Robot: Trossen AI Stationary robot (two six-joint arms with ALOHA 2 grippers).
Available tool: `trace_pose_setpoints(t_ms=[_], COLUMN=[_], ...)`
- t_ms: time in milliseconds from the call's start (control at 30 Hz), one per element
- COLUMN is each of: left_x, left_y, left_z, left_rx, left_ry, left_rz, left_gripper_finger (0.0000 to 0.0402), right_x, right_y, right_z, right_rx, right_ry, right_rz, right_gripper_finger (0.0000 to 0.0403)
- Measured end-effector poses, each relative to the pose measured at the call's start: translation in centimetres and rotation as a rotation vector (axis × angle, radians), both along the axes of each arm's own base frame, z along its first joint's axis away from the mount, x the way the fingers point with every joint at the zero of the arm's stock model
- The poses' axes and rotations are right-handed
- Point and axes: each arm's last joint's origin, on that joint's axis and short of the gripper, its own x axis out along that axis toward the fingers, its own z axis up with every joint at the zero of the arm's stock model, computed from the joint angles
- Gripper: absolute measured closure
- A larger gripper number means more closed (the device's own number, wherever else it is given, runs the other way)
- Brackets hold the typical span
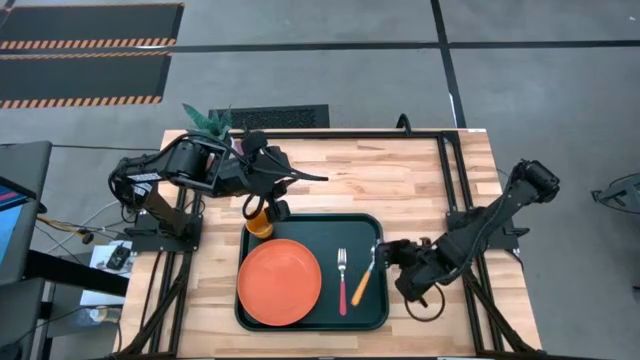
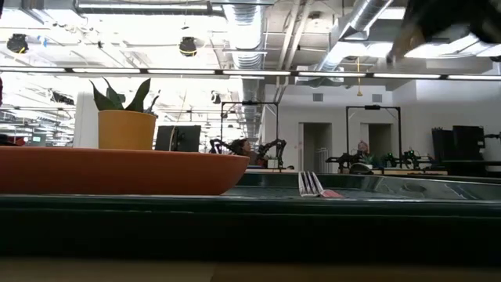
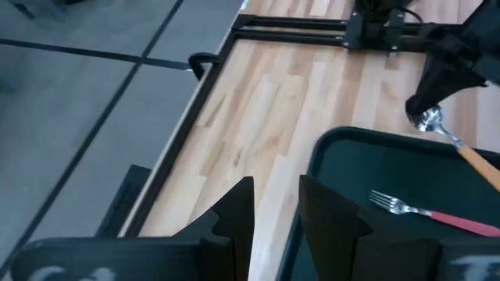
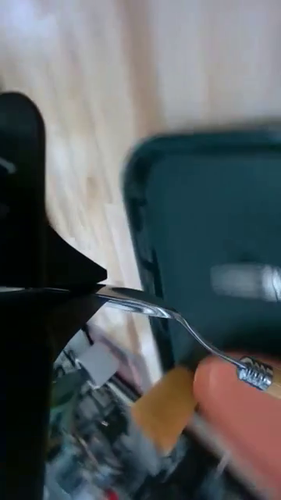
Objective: Pick and place plate/cup/fork/spoon on tray
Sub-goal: Put the yellow spoon on the black serving tray
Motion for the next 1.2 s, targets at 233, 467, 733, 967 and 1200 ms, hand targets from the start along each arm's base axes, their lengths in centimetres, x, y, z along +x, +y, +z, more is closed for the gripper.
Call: trace_pose_setpoints(t_ms=[233, 467, 733, 967, 1200], left_x=[0.0, 0.0, 0.1, 0.1, 0.1], left_y=[0.1, 0.4, 1.1, 1.8, 2.1], left_z=[0.0, 0.0, 0.1, 0.1, 0.1], left_rx=[0.027, 0.023, 0.054, 0.06, 0.066], left_ry=[-0.002, -0.006, -0.012, -0.005, -0.004], left_rz=[0.018, 0.038, 0.088, 0.112, 0.128], left_gripper_finger=[0.0312, 0.0312, 0.0312, 0.0312, 0.0312], right_x=[0.0, 1.2, 1.4, 1.9, 2.5], right_y=[0.2, 0.0, -2.0, -2.8, -3.5], right_z=[-3.6, -4.5, -7.6, -8.2, -8.2], right_rx=[-0.021, 0.084, 0.085, 0.112, 0.178], right_ry=[-0.02, -0.1, -0.047, -0.074, -0.061], right_rz=[0.109, 0.16, 0.261, 0.328, 0.361], right_gripper_finger=[0.0401, 0.0401, 0.0401, 0.0401, 0.0401])
